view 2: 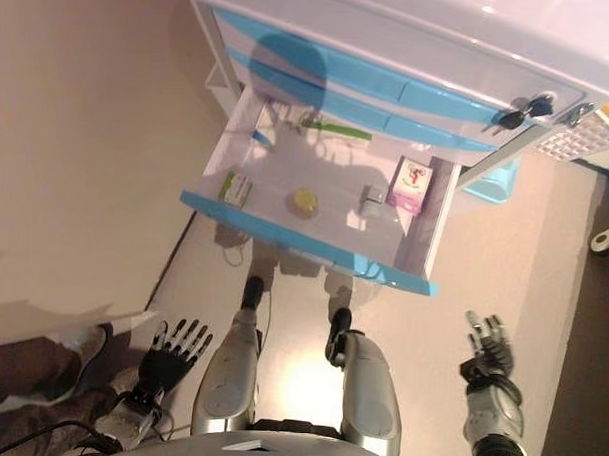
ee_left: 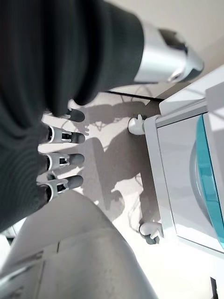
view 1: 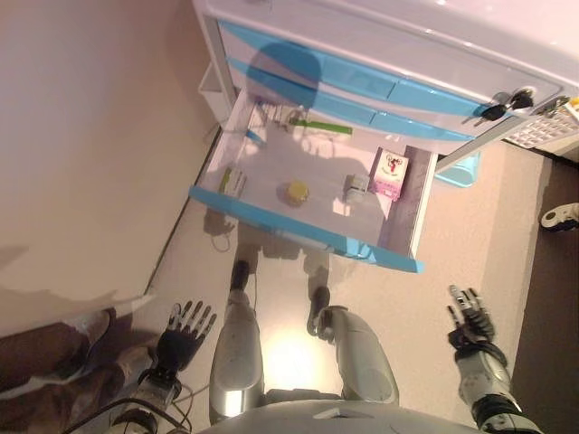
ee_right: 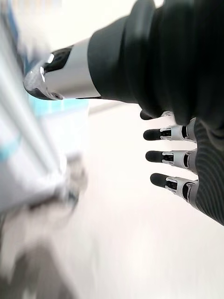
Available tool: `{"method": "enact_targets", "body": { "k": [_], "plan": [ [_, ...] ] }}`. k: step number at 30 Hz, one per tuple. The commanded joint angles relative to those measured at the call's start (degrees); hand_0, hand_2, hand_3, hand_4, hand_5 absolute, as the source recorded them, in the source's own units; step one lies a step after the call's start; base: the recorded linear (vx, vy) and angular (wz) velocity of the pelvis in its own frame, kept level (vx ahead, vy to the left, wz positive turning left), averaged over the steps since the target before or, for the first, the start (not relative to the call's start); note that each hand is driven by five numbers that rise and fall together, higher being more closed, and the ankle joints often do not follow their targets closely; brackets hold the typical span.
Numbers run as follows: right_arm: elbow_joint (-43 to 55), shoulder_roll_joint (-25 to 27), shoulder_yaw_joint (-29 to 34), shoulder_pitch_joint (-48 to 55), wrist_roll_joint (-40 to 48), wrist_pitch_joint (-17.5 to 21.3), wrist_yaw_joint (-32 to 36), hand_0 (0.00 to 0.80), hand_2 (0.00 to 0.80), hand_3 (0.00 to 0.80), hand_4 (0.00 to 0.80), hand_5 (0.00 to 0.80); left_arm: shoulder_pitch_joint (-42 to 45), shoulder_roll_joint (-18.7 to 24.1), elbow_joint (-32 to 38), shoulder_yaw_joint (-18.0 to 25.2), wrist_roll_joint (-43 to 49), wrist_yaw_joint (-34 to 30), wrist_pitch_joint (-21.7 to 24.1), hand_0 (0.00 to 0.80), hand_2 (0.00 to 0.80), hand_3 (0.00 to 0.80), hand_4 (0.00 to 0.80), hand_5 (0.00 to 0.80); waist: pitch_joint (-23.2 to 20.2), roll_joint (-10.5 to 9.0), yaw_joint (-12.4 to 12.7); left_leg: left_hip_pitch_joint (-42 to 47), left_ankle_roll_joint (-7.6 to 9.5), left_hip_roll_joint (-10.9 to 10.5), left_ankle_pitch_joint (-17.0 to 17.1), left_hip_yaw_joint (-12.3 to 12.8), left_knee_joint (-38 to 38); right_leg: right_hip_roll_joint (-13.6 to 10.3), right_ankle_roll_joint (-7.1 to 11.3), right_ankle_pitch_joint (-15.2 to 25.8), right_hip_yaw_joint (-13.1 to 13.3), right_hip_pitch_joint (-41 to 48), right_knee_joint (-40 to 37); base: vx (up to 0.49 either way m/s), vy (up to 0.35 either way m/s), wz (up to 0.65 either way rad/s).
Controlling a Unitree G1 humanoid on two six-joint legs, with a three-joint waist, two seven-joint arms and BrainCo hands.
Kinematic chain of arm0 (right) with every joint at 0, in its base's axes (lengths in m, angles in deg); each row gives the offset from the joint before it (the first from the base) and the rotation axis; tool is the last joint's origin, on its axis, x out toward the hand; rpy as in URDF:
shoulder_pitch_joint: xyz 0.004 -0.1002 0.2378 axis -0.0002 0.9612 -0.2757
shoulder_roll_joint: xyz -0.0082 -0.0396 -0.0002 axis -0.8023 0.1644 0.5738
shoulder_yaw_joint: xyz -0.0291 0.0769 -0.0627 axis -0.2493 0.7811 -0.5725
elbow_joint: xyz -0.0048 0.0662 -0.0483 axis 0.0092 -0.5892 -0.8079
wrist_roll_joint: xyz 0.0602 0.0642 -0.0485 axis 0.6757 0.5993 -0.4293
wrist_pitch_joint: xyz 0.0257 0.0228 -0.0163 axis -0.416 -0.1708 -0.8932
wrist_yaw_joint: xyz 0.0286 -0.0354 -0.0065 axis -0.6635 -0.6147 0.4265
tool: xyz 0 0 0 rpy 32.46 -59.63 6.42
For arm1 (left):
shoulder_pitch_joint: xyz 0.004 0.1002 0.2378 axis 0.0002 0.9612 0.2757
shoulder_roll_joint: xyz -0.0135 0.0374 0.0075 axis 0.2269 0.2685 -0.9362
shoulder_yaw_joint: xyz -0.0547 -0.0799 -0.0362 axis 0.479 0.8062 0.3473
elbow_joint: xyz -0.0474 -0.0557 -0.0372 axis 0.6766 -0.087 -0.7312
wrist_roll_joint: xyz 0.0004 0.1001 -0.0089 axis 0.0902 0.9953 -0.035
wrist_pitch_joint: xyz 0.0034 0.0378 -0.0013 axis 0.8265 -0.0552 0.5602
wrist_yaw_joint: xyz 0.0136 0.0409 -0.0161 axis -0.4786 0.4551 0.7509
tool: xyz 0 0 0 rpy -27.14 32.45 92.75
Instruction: Open the drawer and pick up the medicine
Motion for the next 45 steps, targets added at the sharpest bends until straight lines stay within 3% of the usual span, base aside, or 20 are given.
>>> {"method": "enact_targets", "body": {
  "k": [1,4,10,17,27,32,45],
  "plan": [
    [10.16,5.95,4.34,2.39,-6.58,8.11,-7.78,0.000,0.000,0.000,0.000,0.000,3.60,2.22,1.20,1.61,2.64,-0.13,2.16,0.000,0.000,0.000,0.000,0.000,-2.64,-2.63,-2.13,-0.53,4.34,-3.28,-5.48,1.88,2.80,-1.08,5.00,8.92,0.53,3.27,-11.18,0.059,0.074,-0.13],
    [19.43,7.78,8.13,3.21,-13.75,10.38,-12.12,0.000,0.000,0.000,0.000,0.000,4.90,1.71,1.92,1.72,3.93,-0.50,2.85,0.000,0.000,0.000,0.000,0.000,-3.54,-2.46,-2.73,0.17,4.58,-3.30,-5.82,2.73,2.15,-1.38,5.45,9.01,1.38,3.67,-11.93,0.048,0.082,-0.10],
    [40.16,10.40,11.61,4.50,-33.37,10.82,-19.05,0.000,0.000,0.000,0.000,0.000,8.04,-0.45,4.40,2.74,6.43,-0.22,3.41,0.000,0.000,0.000,0.000,0.000,-5.01,-2.02,-2.86,0.88,5.07,-3.90,-6.79,3.68,1.85,-2.23,6.03,8.86,2.28,4.46,-13.12,0.018,0.067,-0.10],
    [53.79,19.28,10.64,-0.42,-47.01,5.22,-15.17,0.000,0.000,0.000,0.000,0.000,8.39,-1.69,4.56,1.94,7.55,0.61,3.82,0.000,0.000,0.000,0.000,0.000,-6.66,-1.62,-1.35,2.53,4.59,-4.23,-6.91,4.30,-0.52,-3.11,6.75,9.22,2.40,6.65,-16.09,0.008,0.049,0.01],
    [59.40,26.72,0.07,-10.70,-53.96,-0.64,-2.34,0.000,0.000,0.000,0.000,0.000,6.95,-0.93,4.12,0.72,6.97,2.45,3.94,0.000,0.000,0.000,0.000,0.000,-7.27,-2.03,1.64,2.20,3.96,-4.16,-6.51,2.84,-1.10,-3.59,6.20,8.01,0.43,7.51,-15.56,-0.010,-0.002,0.06],
    [60.96,28.45,-5.46,-13.65,-55.44,-3.46,-0.51,0.000,0.000,0.000,0.000,0.000,6.49,0.26,4.11,-0.41,6.59,3.05,3.74,0.000,0.000,0.000,0.000,0.000,-6.18,-2.45,3.02,1.29,4.00,-4.10,-6.50,1.43,-0.19,-3.17,5.55,7.45,-0.56,7.33,-14.63,-0.013,-0.063,0.18],
    [59.94,28.74,-19.01,-17.97,-62.24,-5.48,2.69,0.000,0.000,0.000,0.000,0.000,5.07,1.72,4.94,-3.64,6.29,3.08,4.54,0.000,0.000,0.000,0.000,0.000,-2.66,-2.12,5.10,-1.76,4.23,-4.73,-6.29,-1.04,2.55,-2.61,4.12,5.84,-2.73,4.98,-10.46,-0.031,-0.034,0.13]
  ]
}}
